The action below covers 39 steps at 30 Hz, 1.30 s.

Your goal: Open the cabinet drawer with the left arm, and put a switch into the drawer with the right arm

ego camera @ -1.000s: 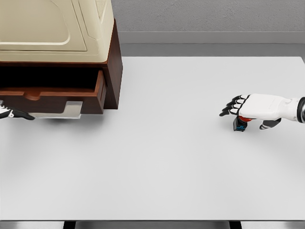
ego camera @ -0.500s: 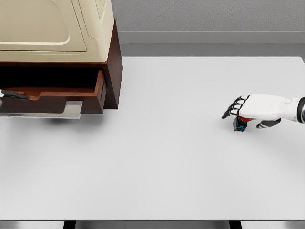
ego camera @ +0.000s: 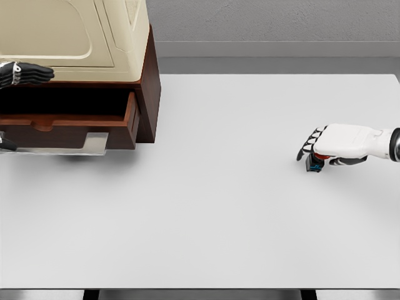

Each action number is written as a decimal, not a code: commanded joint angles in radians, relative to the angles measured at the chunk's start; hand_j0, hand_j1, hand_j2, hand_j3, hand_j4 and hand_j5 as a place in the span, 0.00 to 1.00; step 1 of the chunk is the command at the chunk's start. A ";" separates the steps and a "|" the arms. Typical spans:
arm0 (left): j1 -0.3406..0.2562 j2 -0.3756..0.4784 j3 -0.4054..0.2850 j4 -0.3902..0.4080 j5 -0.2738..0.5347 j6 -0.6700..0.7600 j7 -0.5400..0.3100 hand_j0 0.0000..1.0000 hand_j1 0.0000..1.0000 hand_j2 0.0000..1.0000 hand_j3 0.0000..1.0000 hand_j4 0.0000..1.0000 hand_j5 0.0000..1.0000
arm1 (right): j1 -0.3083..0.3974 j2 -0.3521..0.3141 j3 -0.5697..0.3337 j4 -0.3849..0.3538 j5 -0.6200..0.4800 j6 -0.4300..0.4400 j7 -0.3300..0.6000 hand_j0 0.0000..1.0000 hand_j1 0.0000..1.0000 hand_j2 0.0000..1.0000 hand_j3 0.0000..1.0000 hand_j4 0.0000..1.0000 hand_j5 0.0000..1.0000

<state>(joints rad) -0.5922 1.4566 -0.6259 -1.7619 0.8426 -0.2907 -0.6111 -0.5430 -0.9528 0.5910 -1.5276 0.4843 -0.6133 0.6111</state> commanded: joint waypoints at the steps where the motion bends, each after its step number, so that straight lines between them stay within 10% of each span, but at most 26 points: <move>1: 0.002 -0.025 0.002 -0.001 -0.007 0.004 0.000 1.00 1.00 1.00 1.00 1.00 1.00 | 0.000 -0.001 0.000 0.001 -0.004 0.002 0.000 0.69 0.69 0.69 0.69 0.69 0.69; 25: 0.002 -0.008 -0.037 0.036 -0.025 -0.044 0.000 1.00 1.00 1.00 1.00 1.00 1.00 | -0.003 0.019 -0.043 0.035 -0.047 0.002 0.000 0.36 0.36 0.36 0.36 0.36 0.36; 39: 0.000 -0.004 -0.032 0.174 -0.027 -0.042 0.000 1.00 1.00 1.00 1.00 1.00 1.00 | -0.098 0.200 -0.086 0.035 -0.050 0.002 0.000 0.35 0.35 0.35 0.35 0.35 0.35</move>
<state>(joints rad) -0.5904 1.4513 -0.6615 -1.6046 0.8095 -0.3345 -0.6111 -0.6458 -0.7848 0.5039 -1.4921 0.4403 -0.6135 0.6113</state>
